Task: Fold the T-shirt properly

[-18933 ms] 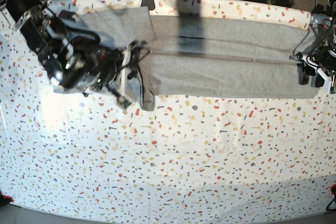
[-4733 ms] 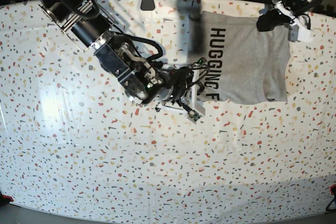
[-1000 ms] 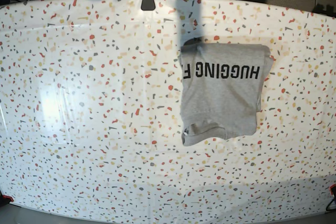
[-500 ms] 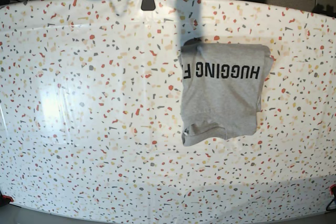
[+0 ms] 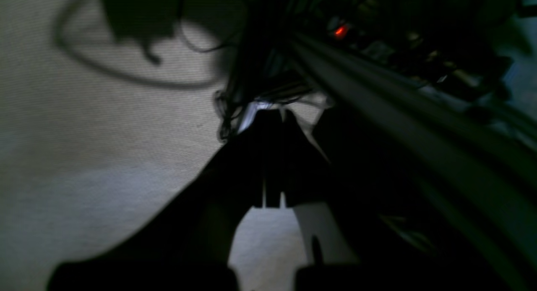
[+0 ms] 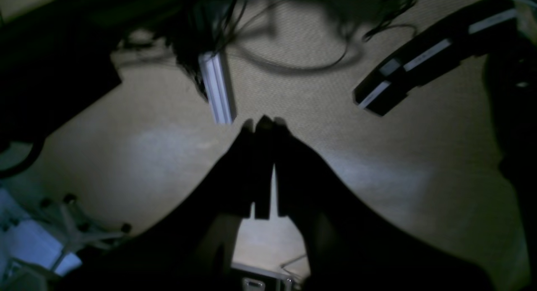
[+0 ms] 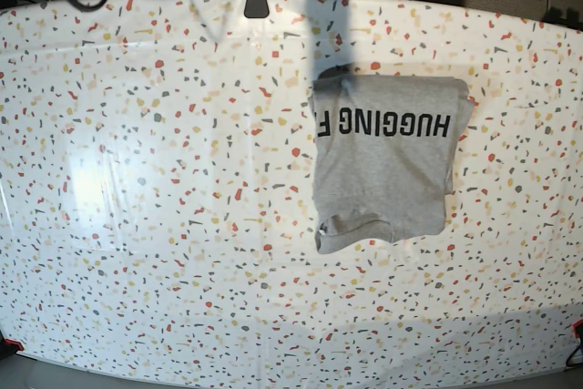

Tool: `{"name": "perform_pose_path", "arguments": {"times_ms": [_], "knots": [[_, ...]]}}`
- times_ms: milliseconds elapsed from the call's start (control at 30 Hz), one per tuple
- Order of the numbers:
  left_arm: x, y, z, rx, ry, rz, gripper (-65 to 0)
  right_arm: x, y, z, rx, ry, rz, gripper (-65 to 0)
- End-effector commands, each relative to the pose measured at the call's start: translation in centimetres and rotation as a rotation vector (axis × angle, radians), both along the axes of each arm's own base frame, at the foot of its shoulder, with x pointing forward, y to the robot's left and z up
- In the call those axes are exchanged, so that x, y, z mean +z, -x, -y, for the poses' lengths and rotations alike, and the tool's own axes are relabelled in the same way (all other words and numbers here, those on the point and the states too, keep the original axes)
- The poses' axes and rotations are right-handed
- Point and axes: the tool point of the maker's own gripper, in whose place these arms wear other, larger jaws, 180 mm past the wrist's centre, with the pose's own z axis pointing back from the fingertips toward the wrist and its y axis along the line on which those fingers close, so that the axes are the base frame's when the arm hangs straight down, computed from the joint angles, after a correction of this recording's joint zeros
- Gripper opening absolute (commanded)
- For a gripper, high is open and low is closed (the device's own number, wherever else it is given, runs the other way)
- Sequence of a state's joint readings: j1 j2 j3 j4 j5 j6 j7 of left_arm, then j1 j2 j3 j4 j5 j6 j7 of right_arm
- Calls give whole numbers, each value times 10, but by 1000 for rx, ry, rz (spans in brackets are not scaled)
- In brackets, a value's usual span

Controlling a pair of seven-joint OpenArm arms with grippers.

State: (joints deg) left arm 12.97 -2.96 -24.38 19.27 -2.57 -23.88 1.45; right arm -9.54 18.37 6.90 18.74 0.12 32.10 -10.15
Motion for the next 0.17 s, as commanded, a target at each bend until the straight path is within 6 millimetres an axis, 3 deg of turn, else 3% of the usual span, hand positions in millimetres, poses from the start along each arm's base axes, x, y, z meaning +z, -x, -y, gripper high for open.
{"name": "perform_pose_path", "arguments": {"times_ms": [0, 133], "knots": [[0, 8, 1, -2, 2, -13, -650, 2, -2, 11, 10, 17, 9, -650], [-1, 7, -4, 0, -18, -18, -650, 1, -4, 4, -16, 0, 15, -650]]}}
